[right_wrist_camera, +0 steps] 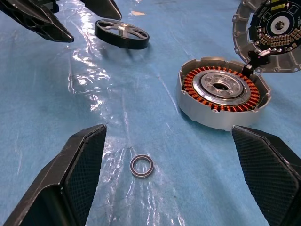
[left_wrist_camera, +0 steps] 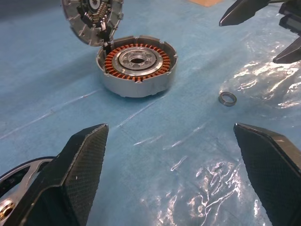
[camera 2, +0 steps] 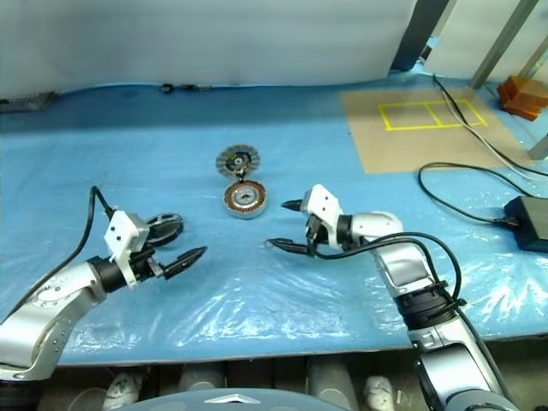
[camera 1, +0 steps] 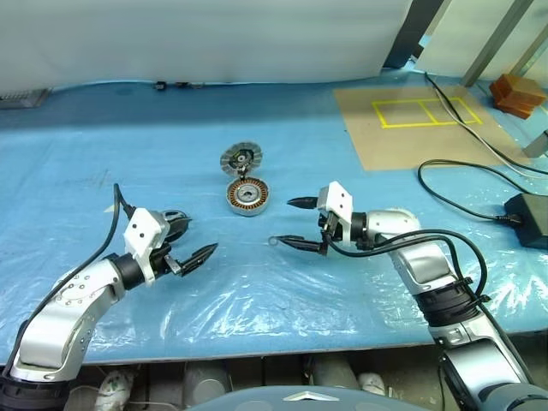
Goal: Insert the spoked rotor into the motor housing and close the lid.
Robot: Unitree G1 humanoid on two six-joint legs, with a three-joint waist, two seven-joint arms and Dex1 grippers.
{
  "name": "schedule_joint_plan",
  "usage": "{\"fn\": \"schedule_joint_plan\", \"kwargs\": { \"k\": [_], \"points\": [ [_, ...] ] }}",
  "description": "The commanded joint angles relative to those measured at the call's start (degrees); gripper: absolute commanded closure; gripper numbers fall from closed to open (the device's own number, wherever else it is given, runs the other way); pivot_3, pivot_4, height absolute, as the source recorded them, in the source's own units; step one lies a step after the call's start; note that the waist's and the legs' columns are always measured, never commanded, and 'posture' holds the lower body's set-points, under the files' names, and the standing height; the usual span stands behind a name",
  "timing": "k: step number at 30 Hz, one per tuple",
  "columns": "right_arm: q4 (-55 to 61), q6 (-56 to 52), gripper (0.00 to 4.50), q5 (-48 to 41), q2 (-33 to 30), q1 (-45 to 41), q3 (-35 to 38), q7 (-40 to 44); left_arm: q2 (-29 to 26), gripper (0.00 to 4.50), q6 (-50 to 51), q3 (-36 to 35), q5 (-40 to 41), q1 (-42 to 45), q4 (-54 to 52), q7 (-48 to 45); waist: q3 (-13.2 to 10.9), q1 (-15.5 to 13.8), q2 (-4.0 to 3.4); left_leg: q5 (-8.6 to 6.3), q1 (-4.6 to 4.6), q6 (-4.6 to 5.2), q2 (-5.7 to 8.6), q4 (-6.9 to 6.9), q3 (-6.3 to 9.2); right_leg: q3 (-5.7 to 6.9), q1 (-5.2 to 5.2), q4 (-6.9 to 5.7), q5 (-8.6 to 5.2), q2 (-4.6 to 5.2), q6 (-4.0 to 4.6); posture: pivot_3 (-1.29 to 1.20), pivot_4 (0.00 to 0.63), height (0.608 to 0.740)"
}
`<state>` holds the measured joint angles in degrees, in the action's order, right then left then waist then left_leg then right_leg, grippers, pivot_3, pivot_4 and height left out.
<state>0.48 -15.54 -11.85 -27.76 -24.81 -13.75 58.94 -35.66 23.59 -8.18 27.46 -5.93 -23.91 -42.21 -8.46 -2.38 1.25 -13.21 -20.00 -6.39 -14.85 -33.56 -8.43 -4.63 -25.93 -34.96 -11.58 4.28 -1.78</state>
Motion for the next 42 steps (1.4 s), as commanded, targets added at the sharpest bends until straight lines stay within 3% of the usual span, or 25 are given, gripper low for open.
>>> {"fn": "schedule_joint_plan", "kwargs": {
  "k": [1, 42],
  "points": [
    [0.31, 1.75, 0.03, 0.29, -0.22, -1.04, -0.11, 0.87, -0.41, 0.0, -1.56, 0.12, -0.4, 0.35, -1.27, -0.97, 0.0, -0.01, 0.0, 0.01, 0.0, 0.02, 0.0, 0.0, 0.0, 0.0, 0.0, -0.01, 0.0, 0.0, 0.0, 0.0, 0.15, 0.74],
    [-0.8, -1.87, 0.03, -0.9, 0.68, -2.48, -0.39, 4.85, 1.26, 0.0, -1.23, 0.63, -0.63, -1.13, -5.25, 1.1, 0.0, -0.02, 0.0, -0.01, -0.01, 0.0, -0.01, -0.13, 0.0, -0.01, 0.0, -0.13, -0.01, 0.01, 0.04, 0.0, 0.15, 0.74]
  ]
}}
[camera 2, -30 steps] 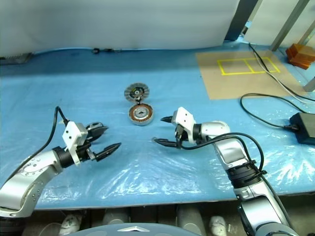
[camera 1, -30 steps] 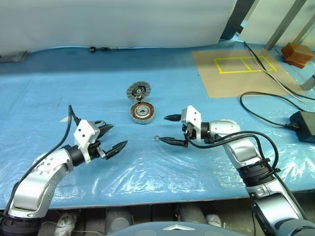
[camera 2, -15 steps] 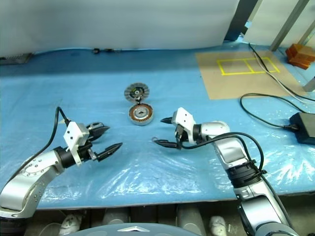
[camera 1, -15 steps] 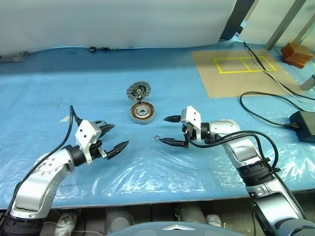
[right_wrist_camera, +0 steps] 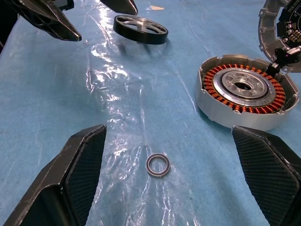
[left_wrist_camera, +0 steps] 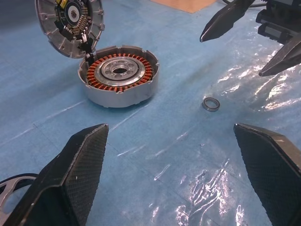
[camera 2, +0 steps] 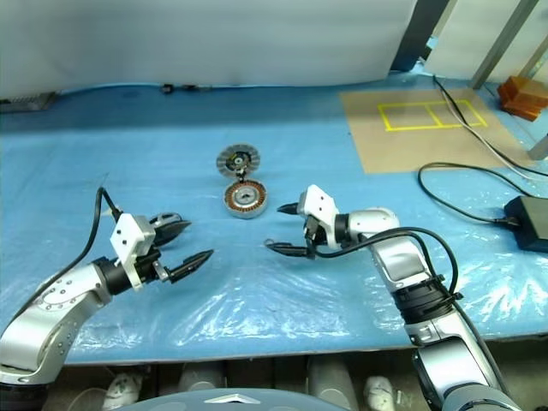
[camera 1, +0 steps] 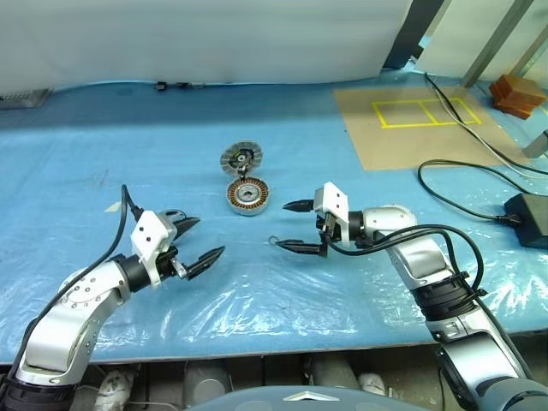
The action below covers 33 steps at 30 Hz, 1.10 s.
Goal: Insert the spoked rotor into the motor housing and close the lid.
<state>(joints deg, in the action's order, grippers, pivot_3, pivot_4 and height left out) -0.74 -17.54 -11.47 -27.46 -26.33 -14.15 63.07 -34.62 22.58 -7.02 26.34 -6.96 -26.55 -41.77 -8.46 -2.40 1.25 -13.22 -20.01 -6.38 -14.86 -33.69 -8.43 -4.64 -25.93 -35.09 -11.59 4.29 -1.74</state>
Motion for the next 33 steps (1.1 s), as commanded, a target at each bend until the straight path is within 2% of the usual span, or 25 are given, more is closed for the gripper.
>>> {"fn": "schedule_joint_plan", "kwargs": {
  "k": [1, 9, 19, 33],
  "points": [
    [-0.32, -0.12, 0.03, -1.26, 0.97, -1.0, -0.34, 0.76, 0.32, 0.0, -0.13, -0.51, 0.51, -0.17, -2.81, 0.86, 0.0, 0.01, 0.0, 0.0, 0.0, 0.0, 0.0, 0.0, 0.0, 0.0, 0.0, 0.0, 0.0, 0.0, 0.0, 0.0, 0.15, 0.74],
    [-7.47, 2.66, 0.03, 0.89, 4.42, -3.37, -2.94, 1.44, 0.32, 0.0, 0.29, -0.84, 0.74, -1.9, -4.33, 1.51, 0.0, 0.1, 0.0, 0.0, 0.0, 0.0, -0.01, -0.07, 0.0, 0.01, -0.02, -0.02, 0.0, 0.01, 0.02, 0.0, 0.15, 0.74],
    [-11.99, 6.09, 0.03, 2.63, 5.32, -4.63, -3.96, 2.42, 0.34, 0.0, 0.16, -0.63, 0.43, -2.83, -4.94, 2.32, 0.0, 0.08, 0.0, 0.0, 0.0, 0.01, -0.03, -0.08, 0.0, 0.02, -0.03, -0.02, 0.0, 0.01, 0.03, 0.0, 0.15, 0.74],
    [-24.48, 15.52, 0.03, 8.15, 7.34, -5.35, -5.68, 0.94, 0.69, 0.0, -0.4, 0.51, -0.4, -1.74, -3.96, 2.35, 0.0, 0.13, 0.0, -0.01, -0.01, 0.01, -0.04, -0.2, 0.0, 0.02, -0.02, -0.1, 0.0, 0.0, 0.06, 0.0, 0.15, 0.74]
  ]
}}
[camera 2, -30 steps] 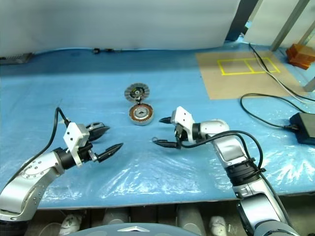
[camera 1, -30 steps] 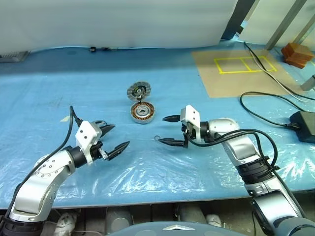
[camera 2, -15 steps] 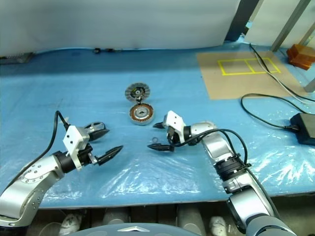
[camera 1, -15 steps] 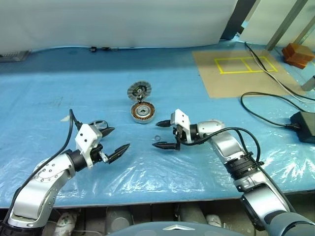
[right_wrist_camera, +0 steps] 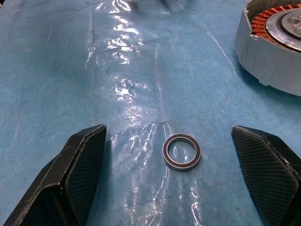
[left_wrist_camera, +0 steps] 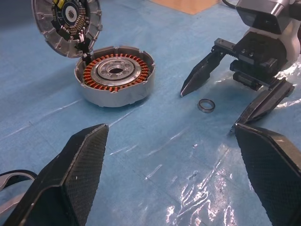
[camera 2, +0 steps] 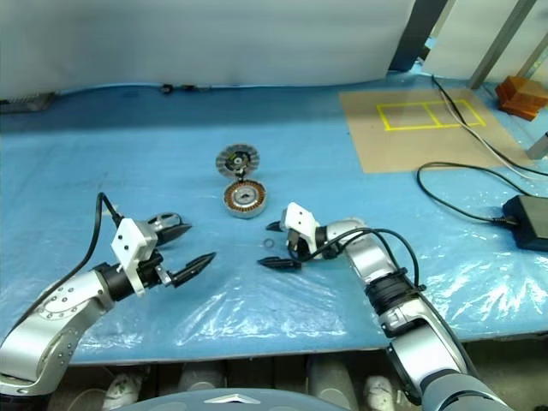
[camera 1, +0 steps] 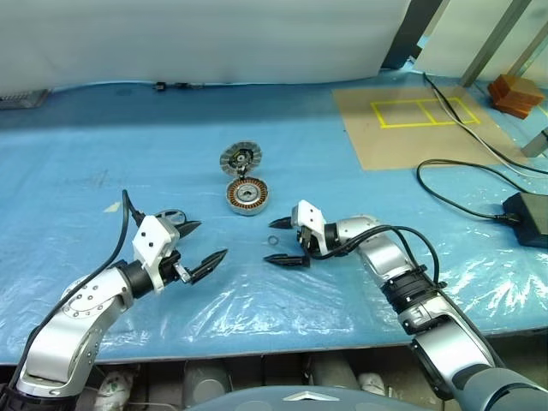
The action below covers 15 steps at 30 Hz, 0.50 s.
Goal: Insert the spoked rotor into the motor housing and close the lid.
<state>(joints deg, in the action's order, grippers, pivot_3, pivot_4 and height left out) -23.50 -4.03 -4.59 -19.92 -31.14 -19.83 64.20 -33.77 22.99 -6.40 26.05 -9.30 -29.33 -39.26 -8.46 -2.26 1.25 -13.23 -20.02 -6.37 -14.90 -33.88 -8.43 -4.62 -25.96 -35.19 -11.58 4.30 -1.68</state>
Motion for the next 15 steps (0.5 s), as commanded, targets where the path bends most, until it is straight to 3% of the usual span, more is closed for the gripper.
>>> {"fn": "schedule_joint_plan", "kwargs": {
  "k": [1, 3, 12, 15],
  "points": [
    [-2.38, 2.37, 0.2, 1.52, -0.28, -0.66, 0.11, -0.31, -0.15, 0.0, -0.86, -0.08, -0.17, 0.7, -1.02, -0.22, 0.0, 0.0, 0.0, 0.0, 0.0, 0.0, 0.0, -0.03, 0.0, 0.0, 0.0, -0.04, 0.0, 0.0, 0.0, 0.0, 0.15, 0.74],
    [-3.43, 3.01, 0.58, 1.87, -0.5, -0.8, 0.22, -0.25, -0.07, 0.0, -0.97, -0.01, -0.28, 0.77, -0.78, -0.28, 0.0, 0.0, 0.0, -0.01, 0.0, 0.01, -0.01, -0.12, 0.0, -0.01, 0.0, -0.12, 0.0, 0.01, 0.01, 0.0, 0.15, 0.74],
    [-6.32, 5.02, 3.47, 3.25, -1.37, -0.45, 0.28, -0.16, 0.41, 0.0, -0.88, 0.73, -1.1, 1.13, -0.83, 0.07, 0.01, -0.02, 0.0, -0.01, -0.01, 0.05, -0.01, -0.23, 0.0, -0.02, 0.01, -0.22, 0.0, 0.03, 0.03, 0.0, 0.15, 0.74],
    [-6.66, 5.3, 3.47, 3.62, -1.15, -0.5, 0.17, -0.3, 0.32, 0.0, -0.65, 0.65, -1.06, 1.61, -0.76, 0.15, 0.01, -0.02, 0.0, -0.01, -0.01, 0.06, -0.02, -0.23, 0.0, -0.02, 0.02, -0.23, 0.0, 0.02, 0.04, 0.0, 0.15, 0.74]
  ]
}}
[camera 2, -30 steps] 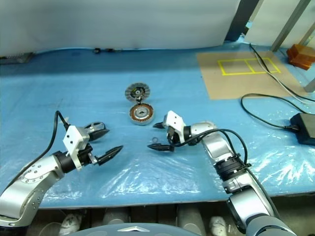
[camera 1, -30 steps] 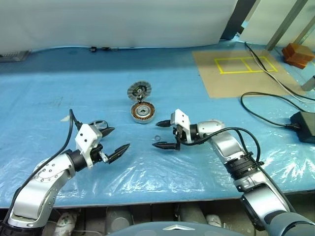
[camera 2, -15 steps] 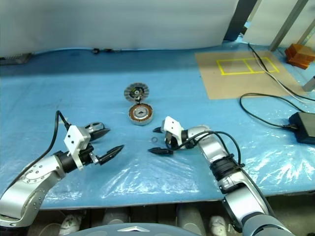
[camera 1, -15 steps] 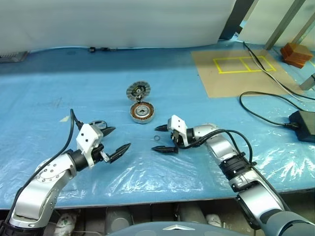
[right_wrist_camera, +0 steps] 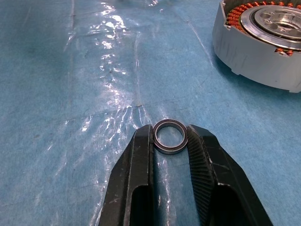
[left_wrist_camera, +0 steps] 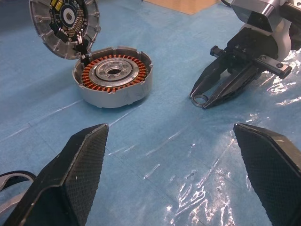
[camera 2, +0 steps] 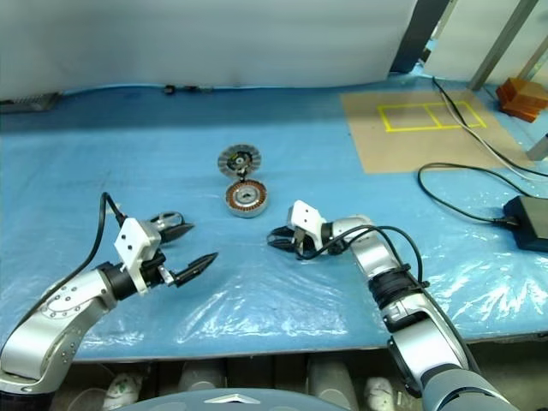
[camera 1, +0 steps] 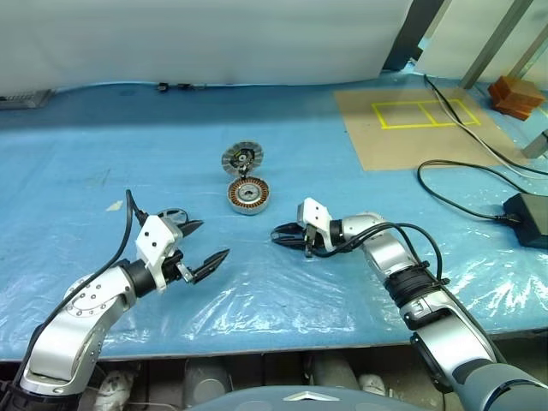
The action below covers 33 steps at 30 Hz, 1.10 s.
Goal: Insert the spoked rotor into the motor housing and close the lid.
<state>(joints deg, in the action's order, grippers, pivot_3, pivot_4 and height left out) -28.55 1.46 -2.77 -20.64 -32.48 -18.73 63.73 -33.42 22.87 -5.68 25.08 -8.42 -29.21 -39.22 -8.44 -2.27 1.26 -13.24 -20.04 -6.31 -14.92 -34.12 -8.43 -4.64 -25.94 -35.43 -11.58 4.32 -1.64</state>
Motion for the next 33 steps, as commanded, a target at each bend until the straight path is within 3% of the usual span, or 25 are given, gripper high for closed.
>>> {"fn": "schedule_joint_plan", "kwargs": {
  "k": [1, 5, 8, 21, 29, 33],
  "points": [
    [-1.7, -0.2, 3.47, 1.79, -0.36, 0.76, -0.88, 0.15, -0.08, 0.0, -0.56, -0.1, -0.11, 0.81, -0.82, 0.07, 0.0, 0.0, 0.0, 0.0, 0.0, 0.0, 0.0, -0.01, 0.0, 0.0, 0.0, -0.01, 0.0, 0.0, 0.0, 0.0, 0.15, 0.74],
    [-1.63, -0.59, 3.47, 1.25, -0.19, 0.13, -0.48, 0.69, -0.2, 0.0, -0.66, -0.22, -0.13, 1.04, -0.51, -0.15, 0.0, 0.01, 0.0, -0.01, 0.0, 0.03, 0.0, -0.01, 0.0, 0.0, 0.02, -0.01, 0.0, 0.0, 0.0, 0.0, 0.15, 0.74],
    [-0.15, -1.16, 3.84, -0.26, -0.22, 0.12, 0.2, 2.15, -0.19, 0.0, -0.75, -0.26, -0.07, 1.16, -0.29, -0.32, 0.0, 0.01, -0.01, -0.02, 0.0, 0.04, 0.0, -0.01, 0.0, 0.0, 0.02, -0.01, 0.0, 0.0, 0.01, 0.0, 0.15, 0.74],
    [13.13, -14.89, 3.86, -8.89, 2.6, -5.49, 6.46, 0.4, 0.06, 0.0, -2.36, -0.34, -0.83, 2.23, 1.13, -0.71, -0.03, 0.09, -0.05, 0.0, -0.02, 0.01, -0.02, 0.04, 0.0, 0.0, -0.14, 0.0, 0.0, -0.03, 0.01, 0.0, 0.15, 0.74],
    [6.11, -10.11, 3.86, -5.75, 8.1, -10.3, 5.66, -4.32, 0.91, 0.0, -3.77, 0.19, -1.97, 2.59, 2.16, -0.51, -0.04, 0.08, -0.06, 0.01, -0.04, -0.01, -0.02, 0.04, 0.0, 0.02, -0.18, 0.03, -0.01, -0.02, 0.02, 0.0, 0.15, 0.74],
    [5.94, -10.82, 3.86, -6.64, 5.94, -10.38, 6.48, -2.1, 1.24, 0.0, -3.36, 0.09, -2.01, 2.24, 1.02, -0.03, -0.04, -0.04, -0.06, 0.0, -0.07, -0.02, -0.02, 0.05, 0.0, 0.03, -0.2, 0.04, -0.01, -0.02, 0.02, 0.0, 0.15, 0.74]
  ]
}}
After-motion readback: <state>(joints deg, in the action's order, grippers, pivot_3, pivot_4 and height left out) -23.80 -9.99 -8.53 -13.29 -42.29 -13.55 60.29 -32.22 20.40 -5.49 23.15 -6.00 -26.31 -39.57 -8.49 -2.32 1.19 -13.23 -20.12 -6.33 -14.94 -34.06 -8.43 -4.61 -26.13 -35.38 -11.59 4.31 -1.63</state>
